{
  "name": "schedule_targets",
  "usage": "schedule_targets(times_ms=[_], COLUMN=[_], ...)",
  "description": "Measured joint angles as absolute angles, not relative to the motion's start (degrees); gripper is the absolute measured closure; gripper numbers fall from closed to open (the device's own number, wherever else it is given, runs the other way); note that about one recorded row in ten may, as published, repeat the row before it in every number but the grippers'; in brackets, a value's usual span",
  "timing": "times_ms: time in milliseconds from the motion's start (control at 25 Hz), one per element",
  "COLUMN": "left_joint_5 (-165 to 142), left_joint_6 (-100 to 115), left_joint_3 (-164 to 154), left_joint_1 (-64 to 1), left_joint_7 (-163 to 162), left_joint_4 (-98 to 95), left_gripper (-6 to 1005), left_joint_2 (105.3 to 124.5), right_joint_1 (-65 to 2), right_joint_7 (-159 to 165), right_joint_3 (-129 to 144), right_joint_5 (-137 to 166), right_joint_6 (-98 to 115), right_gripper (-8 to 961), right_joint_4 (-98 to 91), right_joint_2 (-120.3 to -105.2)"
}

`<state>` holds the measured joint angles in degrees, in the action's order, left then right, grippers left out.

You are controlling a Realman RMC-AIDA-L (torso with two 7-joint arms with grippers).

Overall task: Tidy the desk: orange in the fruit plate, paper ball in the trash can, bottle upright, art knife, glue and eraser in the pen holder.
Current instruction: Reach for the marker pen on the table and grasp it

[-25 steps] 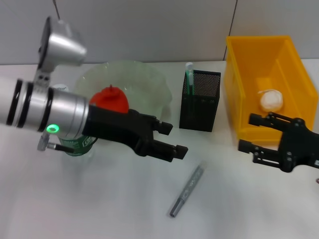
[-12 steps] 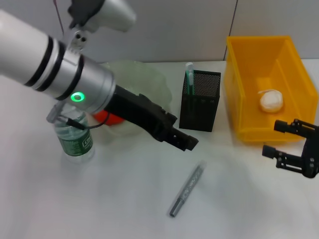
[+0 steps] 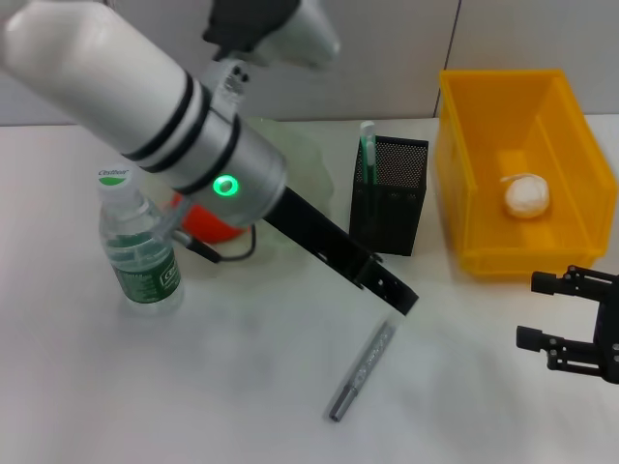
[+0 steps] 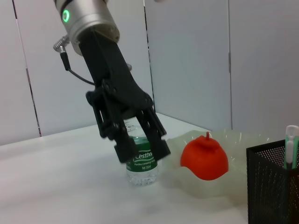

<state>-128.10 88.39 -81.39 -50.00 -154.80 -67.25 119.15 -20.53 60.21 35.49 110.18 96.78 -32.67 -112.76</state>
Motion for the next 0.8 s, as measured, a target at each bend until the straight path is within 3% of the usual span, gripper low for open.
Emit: schedule_targets(times_ms=[400,800], left_joint_5=[-128.13,-127.5], left_joint_6=[79.7,70.97], left_joint_3=[-90.85,-98.17], left_joint_1=[-53.64,-52.56], left_joint_7=[-160.3,-160.72], left_joint_4=[-59.43,-56.04], left_gripper=[200,201], left_joint_2=[119.18,119.18], right_joint_1=[-19.77,-19.87], right_joint_7=[60.1,60.09], right_joint_3=[35.02,34.98], right_joint_5=[112.92,113.19], right_joint_6=[96.88,96.58], right_gripper=[213,213], right_joint_4=[-34.25,-34.37], right_joint_2=[-112.83,-112.71])
